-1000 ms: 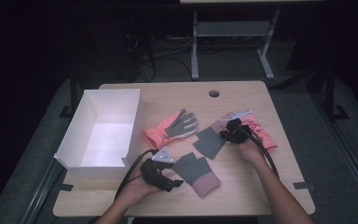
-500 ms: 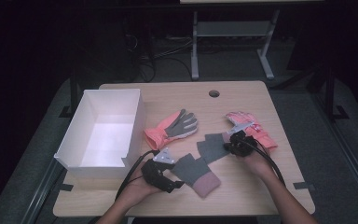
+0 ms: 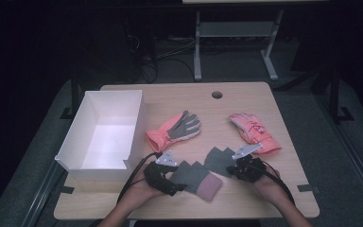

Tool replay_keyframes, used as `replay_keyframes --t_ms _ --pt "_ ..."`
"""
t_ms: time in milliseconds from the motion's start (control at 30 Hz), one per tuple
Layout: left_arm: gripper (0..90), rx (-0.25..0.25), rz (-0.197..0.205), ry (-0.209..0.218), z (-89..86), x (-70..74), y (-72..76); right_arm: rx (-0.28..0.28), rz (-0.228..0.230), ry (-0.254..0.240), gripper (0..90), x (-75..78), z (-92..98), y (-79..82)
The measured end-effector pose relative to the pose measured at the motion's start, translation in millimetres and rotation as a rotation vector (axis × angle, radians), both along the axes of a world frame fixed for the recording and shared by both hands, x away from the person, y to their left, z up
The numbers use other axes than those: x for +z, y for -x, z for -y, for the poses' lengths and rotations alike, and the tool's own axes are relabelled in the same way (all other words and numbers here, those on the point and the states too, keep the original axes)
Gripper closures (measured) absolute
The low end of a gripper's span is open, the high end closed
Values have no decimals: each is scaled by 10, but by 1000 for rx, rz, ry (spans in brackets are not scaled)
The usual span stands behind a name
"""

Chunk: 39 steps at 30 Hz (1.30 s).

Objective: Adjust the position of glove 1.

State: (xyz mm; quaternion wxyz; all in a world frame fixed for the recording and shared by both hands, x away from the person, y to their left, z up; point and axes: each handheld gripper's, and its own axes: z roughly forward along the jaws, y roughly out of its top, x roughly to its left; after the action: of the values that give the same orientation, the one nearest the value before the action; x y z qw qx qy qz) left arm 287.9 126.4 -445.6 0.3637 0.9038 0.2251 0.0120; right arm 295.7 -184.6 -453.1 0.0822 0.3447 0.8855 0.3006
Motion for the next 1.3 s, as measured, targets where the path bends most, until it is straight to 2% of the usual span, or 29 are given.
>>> replay_keyframes --t_ms 67,100,200,233,333,467,567,600,667,800,867,900,933,1100,1167,1200,1300 --pt "224 3 -1 5 2 -1 2 7 -4 -4 900 4 -10 15" --pt "224 -8 4 -11 -12 10 -6 24 10 -5 900 17 -15 15" --pt "224 5 3 4 -14 11 0 33 25 -22 900 53 26 -6" --pt "223 -2 6 -3 -29 14 -10 39 59 -18 863 106 101 -55" --pt "222 16 -3 13 -30 11 -2 35 61 -38 801 150 214 -142" --pt "222 23 4 10 -37 26 22 58 44 -56 728 122 280 -222" --pt "222 17 9 1 -33 39 26 73 27 -62 691 85 264 -240" --pt "222 19 9 0 -23 38 35 96 15 -63 663 25 235 -246" --pt "220 20 12 -5 -20 34 39 97 1 -58 657 7 225 -244" --pt "209 38 0 -3 -65 5 107 86 -8 -59 721 -49 232 -259" --pt "199 43 2 -14 -118 -9 152 77 -3 -60 813 -63 228 -261" --pt "196 43 2 -14 -118 -9 152 77 -3 -60 813 -63 228 -261" --pt "192 53 1 -8 -135 -14 173 75 -4 -57 853 -60 223 -259" --pt "181 52 6 -14 -147 -3 161 69 6 -63 868 -63 234 -254" --pt "172 55 9 -7 -137 -11 164 63 18 -70 871 -38 246 -239" --pt "163 55 9 -11 -138 -18 156 45 28 -70 872 -5 268 -233" --pt "155 54 8 -20 -148 -10 151 37 35 -83 873 23 299 -237"
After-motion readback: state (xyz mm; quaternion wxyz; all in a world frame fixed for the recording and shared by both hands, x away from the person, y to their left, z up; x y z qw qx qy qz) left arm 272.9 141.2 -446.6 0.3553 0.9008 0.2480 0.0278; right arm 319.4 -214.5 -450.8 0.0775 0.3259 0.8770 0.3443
